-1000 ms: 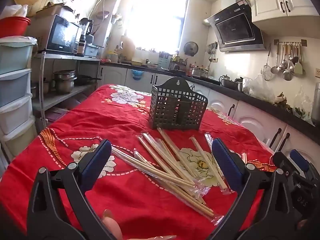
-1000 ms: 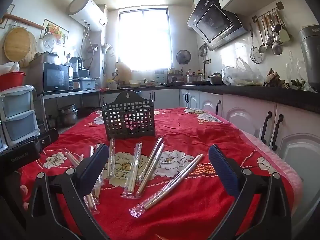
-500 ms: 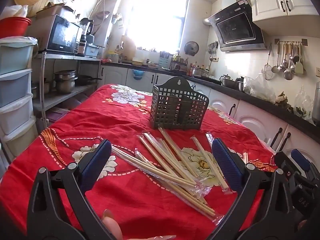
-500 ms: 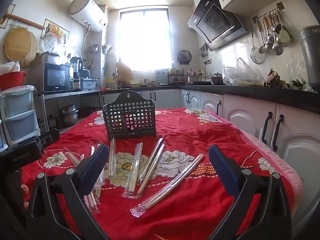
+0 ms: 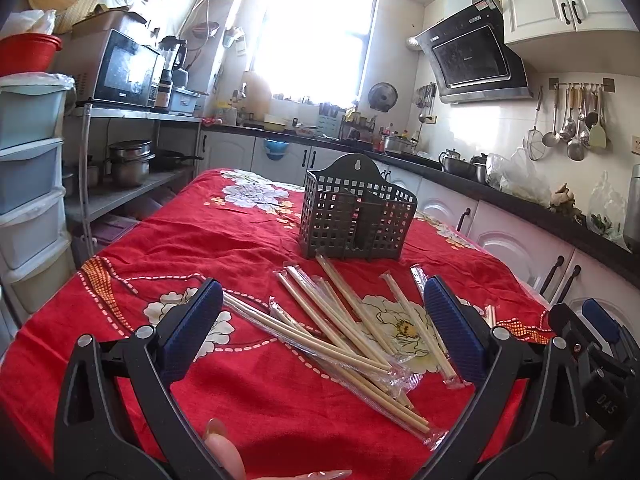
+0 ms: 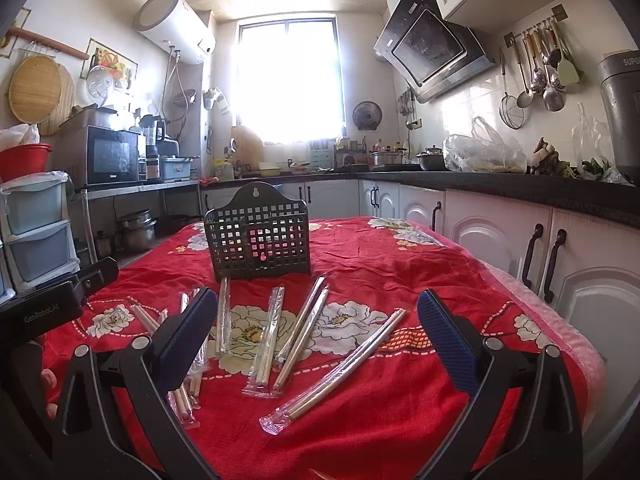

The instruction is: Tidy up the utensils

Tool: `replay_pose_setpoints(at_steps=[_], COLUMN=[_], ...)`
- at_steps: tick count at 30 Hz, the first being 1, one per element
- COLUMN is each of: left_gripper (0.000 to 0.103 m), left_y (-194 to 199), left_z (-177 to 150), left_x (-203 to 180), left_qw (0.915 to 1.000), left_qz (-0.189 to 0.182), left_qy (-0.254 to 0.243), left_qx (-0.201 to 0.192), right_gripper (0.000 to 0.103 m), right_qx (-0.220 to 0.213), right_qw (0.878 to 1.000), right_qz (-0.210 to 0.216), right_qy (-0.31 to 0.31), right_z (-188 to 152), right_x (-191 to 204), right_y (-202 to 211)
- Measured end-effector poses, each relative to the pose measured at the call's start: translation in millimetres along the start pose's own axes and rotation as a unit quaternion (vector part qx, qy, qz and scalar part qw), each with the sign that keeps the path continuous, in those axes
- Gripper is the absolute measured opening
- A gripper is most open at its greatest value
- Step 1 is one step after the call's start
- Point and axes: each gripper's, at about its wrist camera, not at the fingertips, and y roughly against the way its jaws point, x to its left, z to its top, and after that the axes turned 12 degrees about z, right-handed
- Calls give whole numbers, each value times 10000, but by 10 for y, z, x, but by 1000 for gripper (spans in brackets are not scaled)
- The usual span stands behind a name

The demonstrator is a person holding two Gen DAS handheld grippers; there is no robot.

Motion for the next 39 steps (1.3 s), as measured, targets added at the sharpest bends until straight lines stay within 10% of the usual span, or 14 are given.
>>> replay_pose_setpoints(at_steps=[39], left_gripper=[93], left_y=[19], left_z=[-9], left_x=[-33], left_qw=[10000], left_qz=[0], left_qy=[-12], left_qx=[16], right_gripper=[97], right_qx=[21], right_qw=[10000], right_qz=[10], right_qy=[12], right_z=[4], right_x=[2], right_y=[15])
